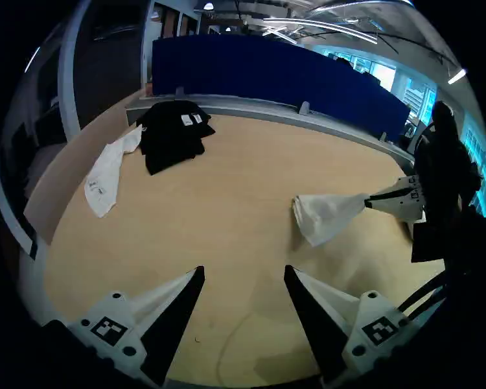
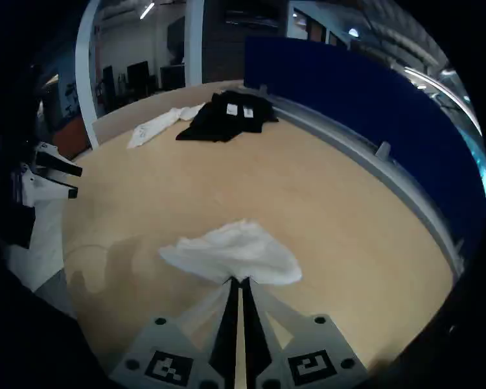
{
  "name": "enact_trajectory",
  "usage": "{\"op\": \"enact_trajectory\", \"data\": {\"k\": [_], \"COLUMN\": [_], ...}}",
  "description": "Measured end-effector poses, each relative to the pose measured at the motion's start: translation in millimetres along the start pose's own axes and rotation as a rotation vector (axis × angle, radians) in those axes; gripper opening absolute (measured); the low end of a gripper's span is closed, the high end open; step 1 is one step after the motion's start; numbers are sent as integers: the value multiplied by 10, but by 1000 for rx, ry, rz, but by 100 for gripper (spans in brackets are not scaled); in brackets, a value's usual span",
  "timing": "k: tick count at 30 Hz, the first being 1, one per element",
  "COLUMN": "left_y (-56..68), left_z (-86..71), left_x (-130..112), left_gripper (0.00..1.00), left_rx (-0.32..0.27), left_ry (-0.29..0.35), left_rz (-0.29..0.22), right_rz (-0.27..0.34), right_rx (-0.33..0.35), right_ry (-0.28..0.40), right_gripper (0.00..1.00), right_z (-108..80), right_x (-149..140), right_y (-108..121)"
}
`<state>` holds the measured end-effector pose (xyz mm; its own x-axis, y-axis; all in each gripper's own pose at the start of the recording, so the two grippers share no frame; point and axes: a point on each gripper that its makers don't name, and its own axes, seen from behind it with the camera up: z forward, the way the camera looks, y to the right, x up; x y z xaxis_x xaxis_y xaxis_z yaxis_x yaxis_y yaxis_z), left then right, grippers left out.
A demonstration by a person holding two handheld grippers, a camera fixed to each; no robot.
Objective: Fold towel
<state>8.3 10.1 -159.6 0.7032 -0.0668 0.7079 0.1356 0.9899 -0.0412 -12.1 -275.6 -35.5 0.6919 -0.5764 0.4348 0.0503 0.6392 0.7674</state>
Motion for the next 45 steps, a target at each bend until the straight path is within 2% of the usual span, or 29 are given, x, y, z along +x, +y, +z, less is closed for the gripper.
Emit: {"op": "enact_trajectory", "data": {"k": [8, 14, 32, 45], "left_y": [169, 285, 526, 638], "left_z": [62, 112, 193, 269], "left_x": [261, 393, 522, 562], "left_gripper": [91, 91, 91, 91], "left_rx": [-38, -65, -98, -97], "left_ry": [37, 56, 56, 48], "left_rz": [37, 60, 100, 114], "right_rz": [-45, -37, 15, 70], "right_rx": [-54, -89, -171, -236], "right_ry": [76, 95, 104, 111], "right_gripper": [4, 4, 4, 4], "right_z": [-419, -650, -1098, -1432], "right_x": [495, 601, 504, 326], "right_y": [222, 390, 1025, 1667]}}
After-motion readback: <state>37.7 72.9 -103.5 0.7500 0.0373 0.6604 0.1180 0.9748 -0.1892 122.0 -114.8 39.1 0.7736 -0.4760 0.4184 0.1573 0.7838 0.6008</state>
